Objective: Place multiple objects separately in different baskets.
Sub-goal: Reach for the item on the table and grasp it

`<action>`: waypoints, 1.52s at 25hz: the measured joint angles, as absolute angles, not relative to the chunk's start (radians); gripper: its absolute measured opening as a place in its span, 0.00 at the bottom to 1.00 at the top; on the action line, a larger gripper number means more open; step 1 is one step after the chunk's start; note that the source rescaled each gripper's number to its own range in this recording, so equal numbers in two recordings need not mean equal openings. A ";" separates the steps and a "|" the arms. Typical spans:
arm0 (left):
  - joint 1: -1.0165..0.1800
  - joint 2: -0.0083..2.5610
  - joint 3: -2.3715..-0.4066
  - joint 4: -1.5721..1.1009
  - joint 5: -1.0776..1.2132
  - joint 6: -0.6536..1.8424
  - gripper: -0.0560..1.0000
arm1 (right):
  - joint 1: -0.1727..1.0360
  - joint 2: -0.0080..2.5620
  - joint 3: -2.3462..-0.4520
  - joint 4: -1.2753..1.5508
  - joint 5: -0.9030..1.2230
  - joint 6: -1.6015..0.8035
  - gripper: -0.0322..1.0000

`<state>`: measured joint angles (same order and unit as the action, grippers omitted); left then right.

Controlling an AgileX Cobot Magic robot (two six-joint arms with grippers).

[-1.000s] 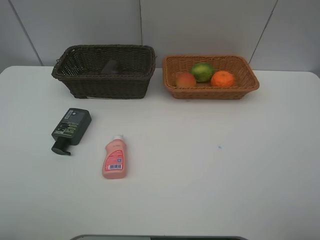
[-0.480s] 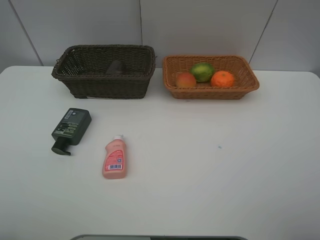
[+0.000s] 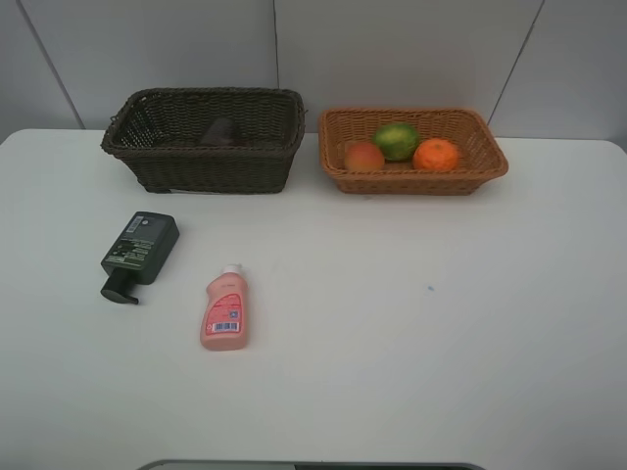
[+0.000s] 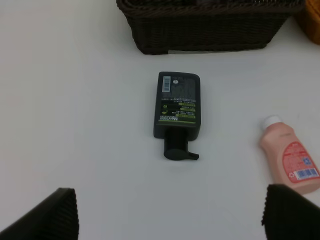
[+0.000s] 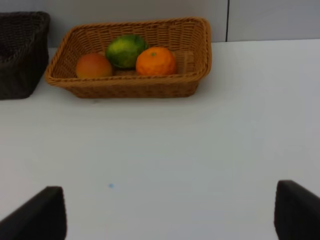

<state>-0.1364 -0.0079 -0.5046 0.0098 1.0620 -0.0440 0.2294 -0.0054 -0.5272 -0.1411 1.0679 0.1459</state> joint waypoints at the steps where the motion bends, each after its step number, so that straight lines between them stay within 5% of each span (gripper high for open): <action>1: -0.136 -0.008 -0.505 0.010 1.062 -0.044 0.85 | 0.229 -0.006 -0.527 -0.138 1.067 0.135 0.91; 21: -0.136 -0.008 -0.505 0.010 1.062 -0.044 0.85 | 0.061 -0.007 -0.527 -0.137 1.062 0.115 0.91; 38: -0.136 -0.008 -0.505 0.010 1.062 -0.044 0.85 | 0.058 -0.007 -0.527 -0.137 1.062 0.115 0.91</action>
